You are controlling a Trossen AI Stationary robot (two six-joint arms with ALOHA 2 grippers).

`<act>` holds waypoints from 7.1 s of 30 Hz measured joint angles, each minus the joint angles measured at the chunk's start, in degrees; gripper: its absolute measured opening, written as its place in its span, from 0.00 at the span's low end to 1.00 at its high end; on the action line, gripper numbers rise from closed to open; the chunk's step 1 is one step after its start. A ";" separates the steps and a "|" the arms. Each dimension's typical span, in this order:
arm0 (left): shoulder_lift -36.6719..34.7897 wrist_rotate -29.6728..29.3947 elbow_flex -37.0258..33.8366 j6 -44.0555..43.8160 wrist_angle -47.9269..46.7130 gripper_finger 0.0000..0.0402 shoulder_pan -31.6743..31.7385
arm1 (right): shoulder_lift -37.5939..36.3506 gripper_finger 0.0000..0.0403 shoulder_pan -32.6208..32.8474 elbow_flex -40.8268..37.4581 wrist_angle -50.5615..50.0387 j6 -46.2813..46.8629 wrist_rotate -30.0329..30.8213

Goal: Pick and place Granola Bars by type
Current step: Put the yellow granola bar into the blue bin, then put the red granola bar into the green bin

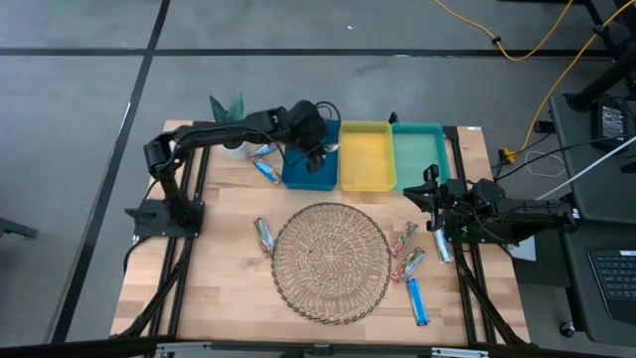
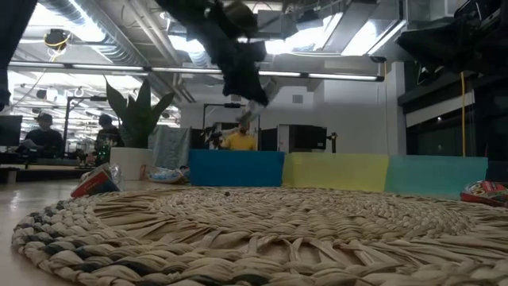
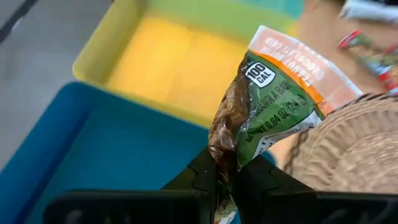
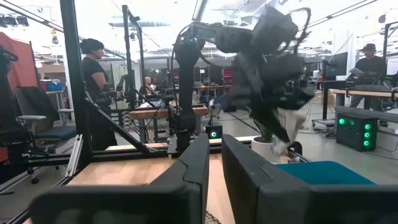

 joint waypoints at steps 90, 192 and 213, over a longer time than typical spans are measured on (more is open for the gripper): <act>-10.83 -5.29 0.09 -5.96 -8.03 0.41 -1.87 | 0.01 0.12 -0.02 0.00 -2.03 0.00 0.00; -15.01 -15.55 -42.88 -79.42 -5.67 0.32 -35.08 | 0.01 0.12 -0.02 0.00 -7.21 -1.22 10.08; -15.09 -15.55 -37.81 -74.64 -4.86 0.10 -35.05 | 0.01 0.12 0.00 0.00 -6.77 -1.12 10.08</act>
